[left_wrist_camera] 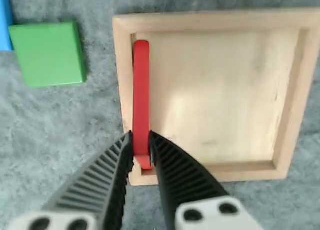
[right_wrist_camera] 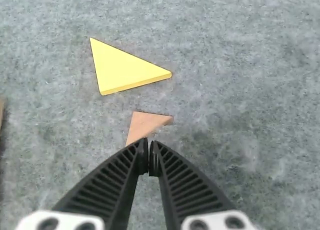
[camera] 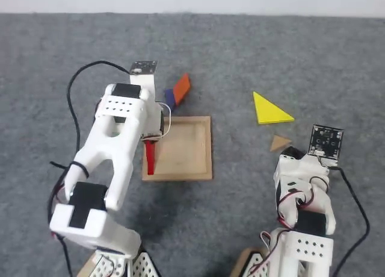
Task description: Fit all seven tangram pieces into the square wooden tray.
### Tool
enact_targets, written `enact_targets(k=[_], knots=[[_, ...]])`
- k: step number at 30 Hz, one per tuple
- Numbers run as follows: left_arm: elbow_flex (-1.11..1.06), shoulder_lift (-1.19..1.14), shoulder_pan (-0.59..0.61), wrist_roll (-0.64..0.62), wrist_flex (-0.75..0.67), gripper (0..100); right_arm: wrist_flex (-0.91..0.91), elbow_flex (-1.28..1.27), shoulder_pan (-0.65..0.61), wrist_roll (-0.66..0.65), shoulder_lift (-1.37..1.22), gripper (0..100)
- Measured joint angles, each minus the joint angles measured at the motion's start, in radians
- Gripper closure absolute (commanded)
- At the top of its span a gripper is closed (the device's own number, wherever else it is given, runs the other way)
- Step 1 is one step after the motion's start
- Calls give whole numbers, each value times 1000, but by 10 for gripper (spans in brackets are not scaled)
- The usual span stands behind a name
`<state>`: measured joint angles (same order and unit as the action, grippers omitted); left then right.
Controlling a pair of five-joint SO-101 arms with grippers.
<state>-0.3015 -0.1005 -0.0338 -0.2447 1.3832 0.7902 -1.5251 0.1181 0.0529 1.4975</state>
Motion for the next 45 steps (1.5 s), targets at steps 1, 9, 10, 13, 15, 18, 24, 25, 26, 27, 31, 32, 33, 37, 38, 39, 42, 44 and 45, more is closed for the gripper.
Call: enact_targets(k=[1, 9, 10, 13, 15, 18, 24, 25, 26, 27, 31, 32, 33, 37, 38, 39, 42, 44, 45], knots=[[0, 0, 0, 2, 5, 989, 0, 0, 0, 0, 0, 971], [0, -2, 2, 9, 8, 987, 0, 0, 0, -2, 0, 971], [0, -2, 2, 9, 8, 985, 0, 0, 0, -2, 0, 971], [0, -2, 2, 9, 6, 950, 0, 0, 0, -2, 0, 971], [0, -2, 2, 9, -5, 917, 0, 0, 0, -2, 0, 971], [-5, -2, -21, 3, -8, 877, 0, 0, 0, -2, 0, 972], [-29, -3, -115, -5, -12, 850, 0, 0, 0, -2, 0, 972], [-29, -3, -124, -3, -12, 843, 0, 0, 0, -2, 0, 972], [-29, -3, -129, -9, -12, 833, 0, 0, 0, -2, 0, 972], [-29, -3, -130, -21, -12, 821, 0, 0, 0, -2, 0, 972], [-29, -3, -129, -61, -12, 791, 0, 0, 0, -2, 0, 972], [-29, -3, -130, -66, -14, 793, 0, 0, 0, -2, 0, 972], [-29, -3, -130, -69, -14, 797, 0, 0, 0, -2, 0, 972], [-29, -34, -133, -74, -78, 838, 0, 0, 0, -2, 0, 972], [-29, -46, -141, -75, -95, 856, 0, 0, 0, -2, 0, 972], [-29, -60, -157, -81, -115, 878, 0, 0, 0, -2, 0, 972], [-32, -115, -232, -80, -160, 949, 0, 0, 0, -2, 0, 972], [-32, -153, -281, -78, -181, 983, 0, 0, 0, -2, 0, 972], [-32, -166, -296, -78, -192, 987, 0, 0, 0, -2, 0, 972]])
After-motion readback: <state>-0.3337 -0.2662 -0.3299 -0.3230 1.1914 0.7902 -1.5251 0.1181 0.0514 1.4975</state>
